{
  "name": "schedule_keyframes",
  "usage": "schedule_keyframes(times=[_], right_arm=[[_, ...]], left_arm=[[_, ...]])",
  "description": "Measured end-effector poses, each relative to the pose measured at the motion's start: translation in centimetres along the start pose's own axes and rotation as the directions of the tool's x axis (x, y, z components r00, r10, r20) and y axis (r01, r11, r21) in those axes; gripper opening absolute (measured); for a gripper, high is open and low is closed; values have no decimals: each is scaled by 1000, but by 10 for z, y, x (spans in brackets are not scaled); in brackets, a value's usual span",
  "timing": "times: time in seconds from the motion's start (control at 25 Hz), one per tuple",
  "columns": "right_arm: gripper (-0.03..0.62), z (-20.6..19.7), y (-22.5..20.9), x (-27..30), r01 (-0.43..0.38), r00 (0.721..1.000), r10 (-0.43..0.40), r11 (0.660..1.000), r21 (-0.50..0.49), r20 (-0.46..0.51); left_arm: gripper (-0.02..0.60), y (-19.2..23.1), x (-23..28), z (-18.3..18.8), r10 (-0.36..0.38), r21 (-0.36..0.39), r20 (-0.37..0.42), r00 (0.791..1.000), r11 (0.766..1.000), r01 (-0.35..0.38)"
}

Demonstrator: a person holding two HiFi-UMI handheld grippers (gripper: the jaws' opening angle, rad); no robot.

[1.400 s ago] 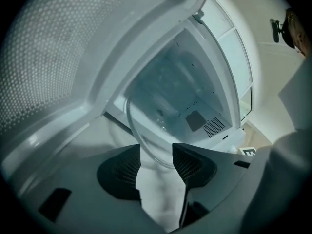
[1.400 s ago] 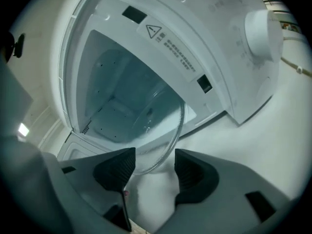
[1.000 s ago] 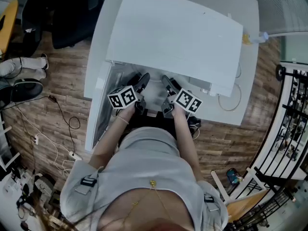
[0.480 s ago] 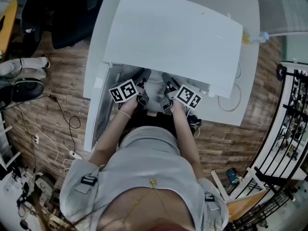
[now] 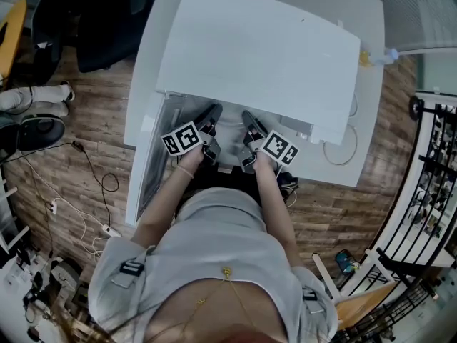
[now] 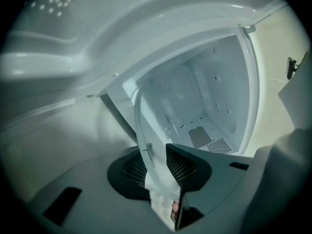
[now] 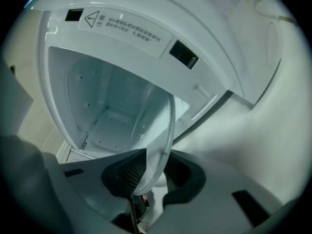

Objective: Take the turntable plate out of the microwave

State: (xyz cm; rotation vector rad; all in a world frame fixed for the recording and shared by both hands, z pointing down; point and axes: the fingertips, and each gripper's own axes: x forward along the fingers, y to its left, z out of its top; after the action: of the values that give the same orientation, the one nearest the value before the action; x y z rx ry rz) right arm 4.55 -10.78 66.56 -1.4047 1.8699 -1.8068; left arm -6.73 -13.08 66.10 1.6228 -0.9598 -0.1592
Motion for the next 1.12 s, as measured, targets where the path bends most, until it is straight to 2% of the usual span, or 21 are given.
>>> schedule_keyframes(times=[0.92, 1.12], right_arm=[[104, -32, -4, -30, -9, 1000, 8, 1000, 16, 15], [97, -31, -1, -30, -16, 1000, 16, 1000, -2, 15]], left_arm=[[112, 0, -32, -32, -27, 12, -72, 997, 1000, 28], [125, 0, -29, -29, -60, 65, -76, 995, 996, 65]])
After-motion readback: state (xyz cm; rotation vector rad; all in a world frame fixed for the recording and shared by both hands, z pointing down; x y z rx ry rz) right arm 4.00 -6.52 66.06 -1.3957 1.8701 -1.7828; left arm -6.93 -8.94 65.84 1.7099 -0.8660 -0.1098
